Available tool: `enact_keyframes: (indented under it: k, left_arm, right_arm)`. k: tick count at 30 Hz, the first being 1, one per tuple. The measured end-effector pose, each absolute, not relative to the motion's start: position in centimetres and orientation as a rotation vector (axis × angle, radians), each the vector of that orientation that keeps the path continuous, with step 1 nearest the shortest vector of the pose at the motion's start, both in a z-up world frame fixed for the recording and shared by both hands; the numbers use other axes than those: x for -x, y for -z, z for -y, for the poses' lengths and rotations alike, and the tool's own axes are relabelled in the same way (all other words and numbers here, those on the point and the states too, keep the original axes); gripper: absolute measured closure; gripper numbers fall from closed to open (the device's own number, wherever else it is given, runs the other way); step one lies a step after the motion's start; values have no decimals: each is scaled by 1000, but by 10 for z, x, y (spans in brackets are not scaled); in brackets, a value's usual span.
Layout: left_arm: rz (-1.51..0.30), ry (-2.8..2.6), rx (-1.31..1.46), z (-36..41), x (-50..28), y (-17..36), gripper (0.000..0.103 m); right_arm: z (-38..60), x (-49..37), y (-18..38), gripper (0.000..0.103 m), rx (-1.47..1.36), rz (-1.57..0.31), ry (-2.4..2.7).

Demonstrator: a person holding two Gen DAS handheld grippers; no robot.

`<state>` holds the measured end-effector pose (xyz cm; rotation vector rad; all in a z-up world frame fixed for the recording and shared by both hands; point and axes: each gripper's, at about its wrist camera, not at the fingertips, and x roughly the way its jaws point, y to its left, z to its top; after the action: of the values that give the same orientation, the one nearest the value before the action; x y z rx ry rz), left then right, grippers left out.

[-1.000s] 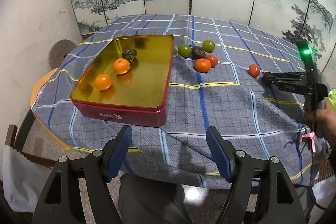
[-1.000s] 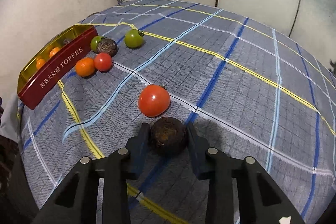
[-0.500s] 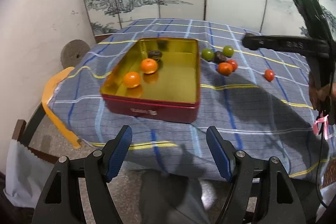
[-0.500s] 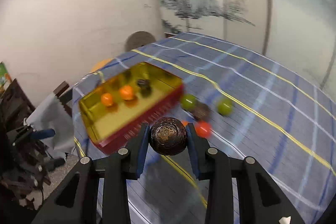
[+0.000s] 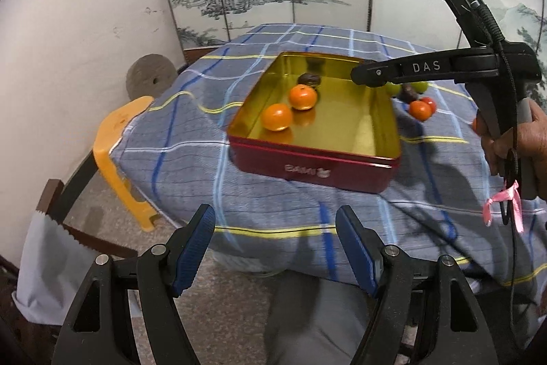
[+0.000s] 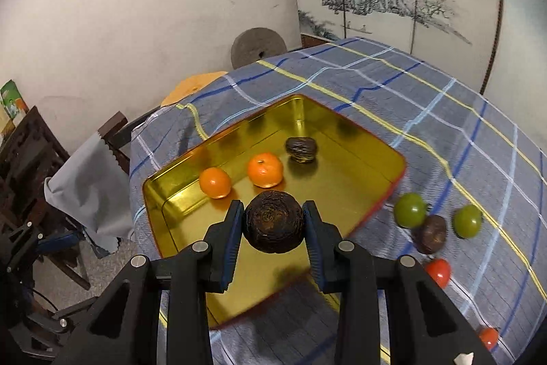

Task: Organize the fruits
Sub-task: 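Carry the brown ball over the tray with the right gripper and release, then withdraw the right gripper from the tray toward the remaining fruits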

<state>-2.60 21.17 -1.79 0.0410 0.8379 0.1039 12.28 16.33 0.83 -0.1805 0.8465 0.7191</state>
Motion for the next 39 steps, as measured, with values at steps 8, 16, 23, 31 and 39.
enact_keyframes:
  k: [8, 16, 23, 31, 39]
  left_arm:
    - [-862, -120, -50, -221, 22, 27, 29]
    - [-875, -127, -65, -222, 21, 33, 29]
    - [-884, -129, -66, -223, 21, 37, 28]
    - [-896, -127, -73, -222, 21, 41, 28]
    - [-898, -123, -94, -215, 21, 41, 27]
  right_arm:
    - [-193, -123, 10, 70, 211, -890, -734]
    - [-213, -125, 19, 69, 223, -910, -736]
    - [-216, -130, 18, 68, 184, -905, -722]
    - [-214, -122, 10, 63, 150, -868, -750]
    - [-206, -109, 5, 55, 100, -837, -777]
